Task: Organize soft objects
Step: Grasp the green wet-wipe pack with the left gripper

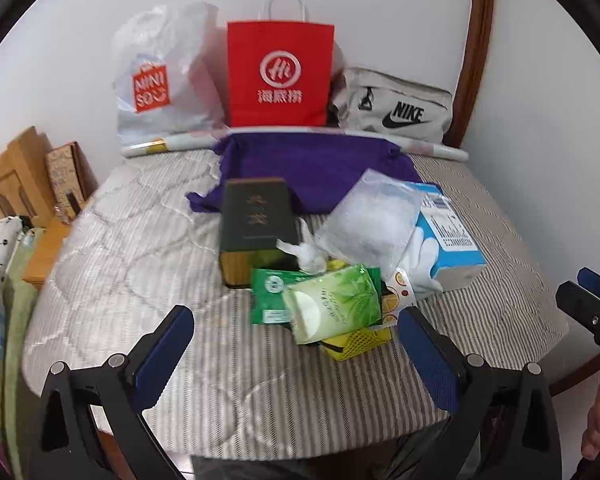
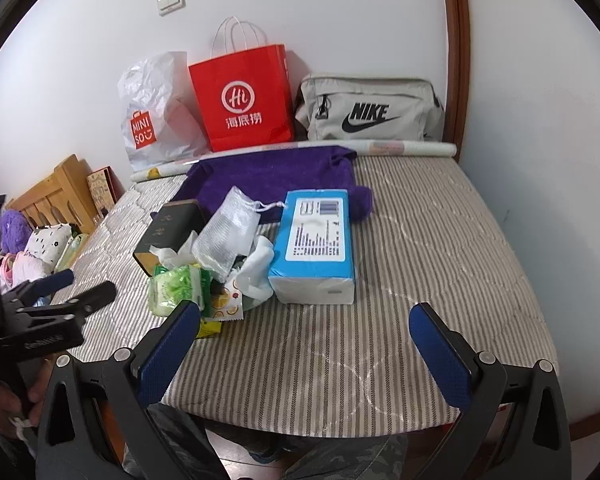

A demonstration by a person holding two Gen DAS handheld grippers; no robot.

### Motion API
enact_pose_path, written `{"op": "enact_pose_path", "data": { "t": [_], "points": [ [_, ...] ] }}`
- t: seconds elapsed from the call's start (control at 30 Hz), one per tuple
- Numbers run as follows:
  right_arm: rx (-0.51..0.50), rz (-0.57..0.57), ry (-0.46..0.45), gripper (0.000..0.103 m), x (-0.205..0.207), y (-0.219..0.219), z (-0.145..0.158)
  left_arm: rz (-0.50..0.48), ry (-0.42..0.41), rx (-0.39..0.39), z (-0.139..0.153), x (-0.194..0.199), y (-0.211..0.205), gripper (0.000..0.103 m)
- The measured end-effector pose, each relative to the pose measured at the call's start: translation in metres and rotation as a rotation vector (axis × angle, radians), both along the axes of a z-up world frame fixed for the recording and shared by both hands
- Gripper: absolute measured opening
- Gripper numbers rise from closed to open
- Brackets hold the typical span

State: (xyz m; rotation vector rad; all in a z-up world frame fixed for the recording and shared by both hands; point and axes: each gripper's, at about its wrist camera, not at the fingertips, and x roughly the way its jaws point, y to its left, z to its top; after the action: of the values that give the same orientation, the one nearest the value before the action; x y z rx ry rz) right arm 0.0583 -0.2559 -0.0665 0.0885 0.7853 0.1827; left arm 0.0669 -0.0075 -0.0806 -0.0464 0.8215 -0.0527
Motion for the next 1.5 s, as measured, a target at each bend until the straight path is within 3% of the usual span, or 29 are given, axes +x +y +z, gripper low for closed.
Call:
{"op": "enact_pose_path", "data": {
  "t": [0.47, 0.6, 0.7, 0.87, 1.1, 1.27, 1.5],
  "points": [
    [-0.026, 0.053, 0.103, 0.103, 0.034, 0.01, -0.061, -0.027, 0.119, -0.035, -0.061, 0.052, -0.025, 0.102],
    [-0.032, 0.075, 0.118, 0.103, 0.038, 0.014, -0.07, -0.006, 0.152, -0.114, -0.072, 0.06, -0.017, 0.101],
    [-0.03, 0.089, 0.128, 0.103, 0.041, 0.018, -0.075, -0.015, 0.148, -0.129, -0.075, 0.063, -0.016, 0.08],
    [-0.033, 0.108, 0.143, 0.103, 0.046, 0.026, -0.082, -0.059, 0.132, -0.115, -0.072, 0.062, -0.014, 0.075],
    [-0.065, 0.142, 0.106, 0.103, 0.054, 0.04, -0.071, -0.042, 0.115, -0.117, -0.055, 0.05, 0.009, 0.075],
    [-0.091, 0.173, 0.066, 0.103, 0.069, 0.051, -0.057, 0.007, 0.118, -0.073, -0.053, 0.046, 0.034, 0.075],
    [-0.08, 0.185, 0.024, 0.103, 0.11, 0.069, -0.041, 0.069, 0.127, -0.115, -0.058, 0.052, 0.069, 0.075]
  ]
}}
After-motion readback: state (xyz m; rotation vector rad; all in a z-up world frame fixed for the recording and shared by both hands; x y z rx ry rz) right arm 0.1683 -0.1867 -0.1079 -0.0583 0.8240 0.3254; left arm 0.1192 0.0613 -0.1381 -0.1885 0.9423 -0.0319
